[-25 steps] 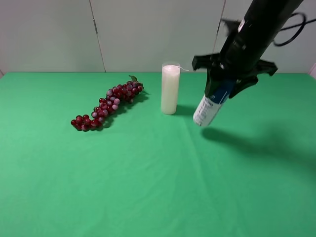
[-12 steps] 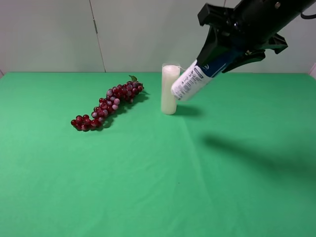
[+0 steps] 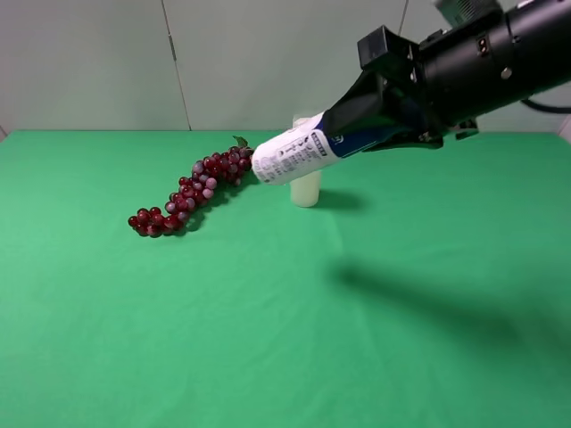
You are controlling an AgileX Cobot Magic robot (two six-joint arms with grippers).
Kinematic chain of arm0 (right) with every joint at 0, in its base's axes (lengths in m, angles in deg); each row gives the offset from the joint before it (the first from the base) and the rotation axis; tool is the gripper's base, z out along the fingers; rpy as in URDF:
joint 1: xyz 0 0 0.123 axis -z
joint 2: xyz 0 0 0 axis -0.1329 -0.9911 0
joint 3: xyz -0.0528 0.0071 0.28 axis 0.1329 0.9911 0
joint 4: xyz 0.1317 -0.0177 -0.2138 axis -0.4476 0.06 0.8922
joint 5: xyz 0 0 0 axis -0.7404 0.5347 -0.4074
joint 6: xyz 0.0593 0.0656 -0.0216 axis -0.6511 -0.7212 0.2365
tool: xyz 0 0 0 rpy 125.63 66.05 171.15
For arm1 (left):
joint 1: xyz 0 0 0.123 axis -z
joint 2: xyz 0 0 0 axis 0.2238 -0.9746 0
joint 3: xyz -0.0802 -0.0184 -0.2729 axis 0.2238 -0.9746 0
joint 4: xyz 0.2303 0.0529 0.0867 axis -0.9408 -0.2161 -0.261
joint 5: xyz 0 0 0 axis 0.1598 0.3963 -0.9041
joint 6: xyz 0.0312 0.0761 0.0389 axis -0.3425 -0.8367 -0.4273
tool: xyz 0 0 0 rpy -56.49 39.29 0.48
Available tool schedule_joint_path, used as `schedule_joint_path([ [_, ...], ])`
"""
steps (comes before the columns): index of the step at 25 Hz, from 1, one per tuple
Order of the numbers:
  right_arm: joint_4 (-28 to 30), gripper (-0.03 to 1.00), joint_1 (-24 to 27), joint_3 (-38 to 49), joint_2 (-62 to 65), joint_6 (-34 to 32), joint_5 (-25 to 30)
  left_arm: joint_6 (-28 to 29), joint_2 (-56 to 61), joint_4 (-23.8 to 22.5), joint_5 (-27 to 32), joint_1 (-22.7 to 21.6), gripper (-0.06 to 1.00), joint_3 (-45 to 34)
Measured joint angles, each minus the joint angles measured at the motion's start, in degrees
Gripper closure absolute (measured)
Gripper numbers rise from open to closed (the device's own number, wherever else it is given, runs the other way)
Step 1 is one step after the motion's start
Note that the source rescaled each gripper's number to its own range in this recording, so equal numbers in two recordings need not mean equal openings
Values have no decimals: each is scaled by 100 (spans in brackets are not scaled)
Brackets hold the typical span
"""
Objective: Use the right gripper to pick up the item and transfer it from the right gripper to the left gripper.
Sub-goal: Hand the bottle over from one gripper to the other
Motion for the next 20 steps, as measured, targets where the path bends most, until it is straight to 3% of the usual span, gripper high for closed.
schedule_joint_path([
  [12, -3098, 95, 0, 609, -202, 2909, -540, 0, 0, 0, 0, 0, 15, 0],
  [15, -3442, 95, 0, 621, -406, 3130, -559, 0, 0, 0, 0, 0, 15, 0],
  [20, -3530, 95, 0, 621, -721, 3250, -537, 0, 0, 0, 0, 0, 15, 0],
])
